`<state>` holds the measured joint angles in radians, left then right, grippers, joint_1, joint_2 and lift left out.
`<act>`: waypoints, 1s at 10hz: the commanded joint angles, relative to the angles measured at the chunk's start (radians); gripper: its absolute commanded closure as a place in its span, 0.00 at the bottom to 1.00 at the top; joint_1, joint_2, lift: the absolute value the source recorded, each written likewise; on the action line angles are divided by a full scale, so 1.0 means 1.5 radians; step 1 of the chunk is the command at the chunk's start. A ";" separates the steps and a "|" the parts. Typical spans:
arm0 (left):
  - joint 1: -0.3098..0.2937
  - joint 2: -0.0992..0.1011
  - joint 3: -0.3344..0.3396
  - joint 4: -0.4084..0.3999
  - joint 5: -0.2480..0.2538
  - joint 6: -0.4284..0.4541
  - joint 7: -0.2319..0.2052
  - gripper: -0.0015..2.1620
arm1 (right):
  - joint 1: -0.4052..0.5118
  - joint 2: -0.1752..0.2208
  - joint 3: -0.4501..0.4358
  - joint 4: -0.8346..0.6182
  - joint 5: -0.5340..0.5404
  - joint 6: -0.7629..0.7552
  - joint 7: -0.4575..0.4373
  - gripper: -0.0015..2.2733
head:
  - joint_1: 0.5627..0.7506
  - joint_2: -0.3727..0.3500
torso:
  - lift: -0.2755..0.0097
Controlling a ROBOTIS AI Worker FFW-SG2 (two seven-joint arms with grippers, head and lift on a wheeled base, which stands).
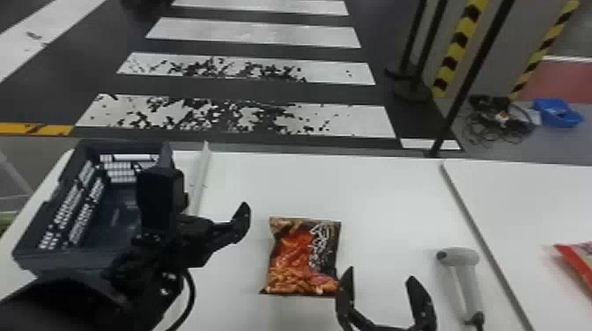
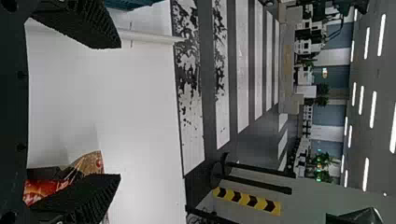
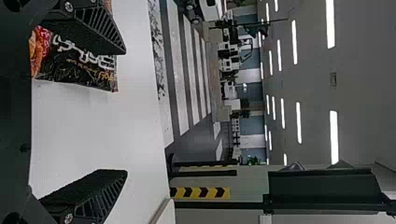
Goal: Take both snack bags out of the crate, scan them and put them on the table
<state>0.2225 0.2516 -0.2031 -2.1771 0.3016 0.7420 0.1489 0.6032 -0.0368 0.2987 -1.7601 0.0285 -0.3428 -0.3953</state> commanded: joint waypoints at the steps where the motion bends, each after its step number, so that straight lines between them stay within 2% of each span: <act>1: 0.030 0.020 0.055 -0.015 0.007 -0.059 -0.040 0.00 | -0.005 0.000 0.005 -0.023 -0.009 0.034 0.009 0.04 | 0.70 0.49 | 0.64; 4: 0.103 0.051 0.149 -0.019 0.015 -0.213 -0.156 0.00 | -0.020 0.000 0.003 -0.077 -0.045 0.126 0.041 0.04 | 0.70 0.60 | 0.64; 5: 0.127 0.053 0.168 -0.020 0.016 -0.254 -0.178 0.00 | -0.028 0.000 -0.001 -0.096 -0.064 0.177 0.048 0.04 | 0.70 0.63 | 0.64; 7: 0.175 0.051 0.195 -0.017 0.020 -0.323 -0.199 0.00 | -0.040 0.005 -0.010 -0.126 -0.117 0.289 0.075 0.04 | 0.70 0.69 | 0.64; 8: 0.194 0.048 0.200 -0.008 0.018 -0.385 -0.208 0.00 | -0.046 0.007 -0.023 -0.142 -0.146 0.341 0.087 0.04 | 0.70 0.71 | 0.64; 9: 0.213 0.048 0.205 -0.006 0.014 -0.421 -0.210 0.00 | -0.055 0.011 -0.042 -0.157 -0.175 0.408 0.100 0.04 | 0.70 0.73 | 0.64; 10: 0.231 0.048 0.208 0.004 0.002 -0.489 -0.212 0.00 | -0.068 0.013 -0.069 -0.169 -0.215 0.482 0.117 0.05 | 0.70 0.74 | 0.64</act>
<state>0.5529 0.3238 0.1063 -2.1787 0.3143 0.0638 -0.1688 0.5120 -0.0190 0.2181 -2.0026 -0.2611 0.3112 -0.2214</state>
